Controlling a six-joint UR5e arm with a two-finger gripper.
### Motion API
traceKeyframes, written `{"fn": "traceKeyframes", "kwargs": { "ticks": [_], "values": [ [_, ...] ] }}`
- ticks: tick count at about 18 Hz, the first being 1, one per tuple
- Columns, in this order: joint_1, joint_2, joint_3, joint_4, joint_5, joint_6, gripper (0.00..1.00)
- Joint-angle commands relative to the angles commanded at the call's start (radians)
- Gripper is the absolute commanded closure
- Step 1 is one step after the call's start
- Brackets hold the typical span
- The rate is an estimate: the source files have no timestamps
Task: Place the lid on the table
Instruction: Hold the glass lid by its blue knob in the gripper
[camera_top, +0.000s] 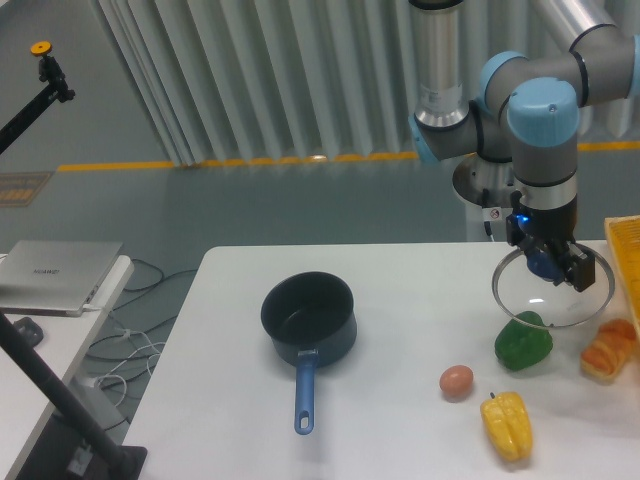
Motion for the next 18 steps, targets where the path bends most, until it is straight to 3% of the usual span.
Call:
{"fn": "traceKeyframes", "kwargs": {
  "ticks": [7,18],
  "values": [
    [-0.008,0.003,0.000,0.002,-0.025,-0.012,0.84],
    [-0.095,-0.023,0.008,0.024,-0.043,-0.218,0.84]
  ]
}}
